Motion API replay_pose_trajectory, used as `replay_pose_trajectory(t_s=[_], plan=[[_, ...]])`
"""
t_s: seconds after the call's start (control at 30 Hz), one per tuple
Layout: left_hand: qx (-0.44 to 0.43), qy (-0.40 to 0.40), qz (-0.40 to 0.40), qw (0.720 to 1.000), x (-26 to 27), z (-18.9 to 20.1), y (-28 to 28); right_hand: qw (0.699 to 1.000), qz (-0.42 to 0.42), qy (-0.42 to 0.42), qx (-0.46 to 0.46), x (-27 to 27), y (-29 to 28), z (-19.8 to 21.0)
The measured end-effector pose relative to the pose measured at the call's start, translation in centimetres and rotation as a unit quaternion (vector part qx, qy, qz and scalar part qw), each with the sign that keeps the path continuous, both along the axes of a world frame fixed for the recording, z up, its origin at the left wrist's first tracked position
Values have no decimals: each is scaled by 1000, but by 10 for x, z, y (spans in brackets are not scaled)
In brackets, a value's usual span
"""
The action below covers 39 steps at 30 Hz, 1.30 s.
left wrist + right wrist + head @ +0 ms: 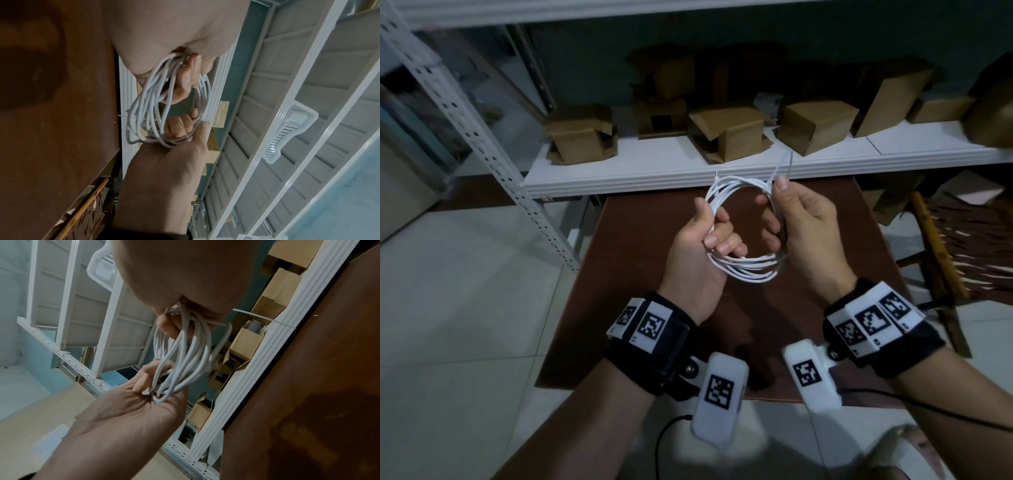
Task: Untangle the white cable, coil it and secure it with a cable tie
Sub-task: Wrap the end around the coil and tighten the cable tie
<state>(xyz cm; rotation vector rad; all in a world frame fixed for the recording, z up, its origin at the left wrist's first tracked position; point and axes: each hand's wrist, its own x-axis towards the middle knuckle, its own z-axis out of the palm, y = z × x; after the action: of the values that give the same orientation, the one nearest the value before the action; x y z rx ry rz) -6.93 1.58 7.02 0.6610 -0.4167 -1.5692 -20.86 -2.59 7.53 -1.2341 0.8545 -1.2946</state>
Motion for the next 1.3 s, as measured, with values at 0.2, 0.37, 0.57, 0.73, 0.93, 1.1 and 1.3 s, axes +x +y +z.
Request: replay_pose_trajectory(t_s=[0.2,0.37,0.57,0.73,0.93,1.1,1.3], plan=[[16,35,-16,999,7,2,1,999,30,-31,33,5,4,0],[19,3,-23,1000,9,6,2,995,48,-54,65,7,4,3],[21,-65,-19,998,5,11,3,996,71,-22,53,1,8,5],[46,-68,-6,997,5,10,0,994,89,-45,46,0,12,8],[62,-63,-3,996,4,8,-1,985,111,-103,82,-3,11,7],[70,-57,-8,996,3,8,-2,984,103,-107,101,-3,10,6],[86,-62,13,994,-1,6,-2,989,73,-77,102,4,12,6]])
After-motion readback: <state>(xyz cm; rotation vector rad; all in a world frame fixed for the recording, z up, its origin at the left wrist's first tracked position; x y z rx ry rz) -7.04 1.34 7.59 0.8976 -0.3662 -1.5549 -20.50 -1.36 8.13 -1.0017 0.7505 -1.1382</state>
